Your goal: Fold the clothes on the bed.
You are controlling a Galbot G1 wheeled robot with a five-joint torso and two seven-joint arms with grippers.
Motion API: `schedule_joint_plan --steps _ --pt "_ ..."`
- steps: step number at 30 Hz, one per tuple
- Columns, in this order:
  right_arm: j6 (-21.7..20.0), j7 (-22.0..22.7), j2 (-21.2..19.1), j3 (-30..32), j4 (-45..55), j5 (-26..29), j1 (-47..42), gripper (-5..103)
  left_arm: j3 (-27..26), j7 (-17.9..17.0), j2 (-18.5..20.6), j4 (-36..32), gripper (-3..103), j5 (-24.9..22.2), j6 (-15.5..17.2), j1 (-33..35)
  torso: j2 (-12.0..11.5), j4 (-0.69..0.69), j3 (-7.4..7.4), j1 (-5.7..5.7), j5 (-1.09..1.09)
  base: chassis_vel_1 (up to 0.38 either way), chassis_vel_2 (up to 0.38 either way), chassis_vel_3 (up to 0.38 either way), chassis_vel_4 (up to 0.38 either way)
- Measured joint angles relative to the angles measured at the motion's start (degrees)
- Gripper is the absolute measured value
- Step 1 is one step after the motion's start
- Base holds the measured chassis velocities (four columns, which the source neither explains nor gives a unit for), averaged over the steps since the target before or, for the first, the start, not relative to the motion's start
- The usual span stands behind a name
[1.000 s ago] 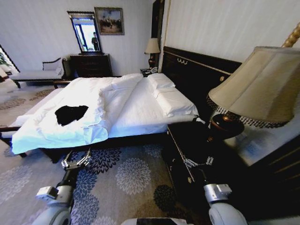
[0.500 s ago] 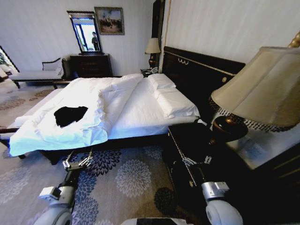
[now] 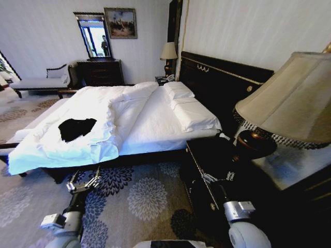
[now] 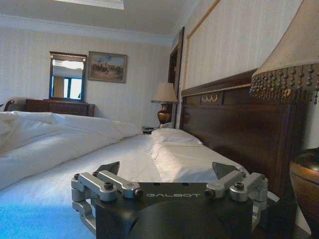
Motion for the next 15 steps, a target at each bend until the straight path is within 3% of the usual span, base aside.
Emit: schedule_joint_plan --steps 15 --pt "0.7 -0.8 2.2 -0.7 1.5 -2.7 -3.0 100 0.1 0.6 0.3 0.7 100 -2.4 -0.8 0.9 0.0 0.00 0.00 0.00 -0.01 -0.013 0.011 0.004 -0.013"
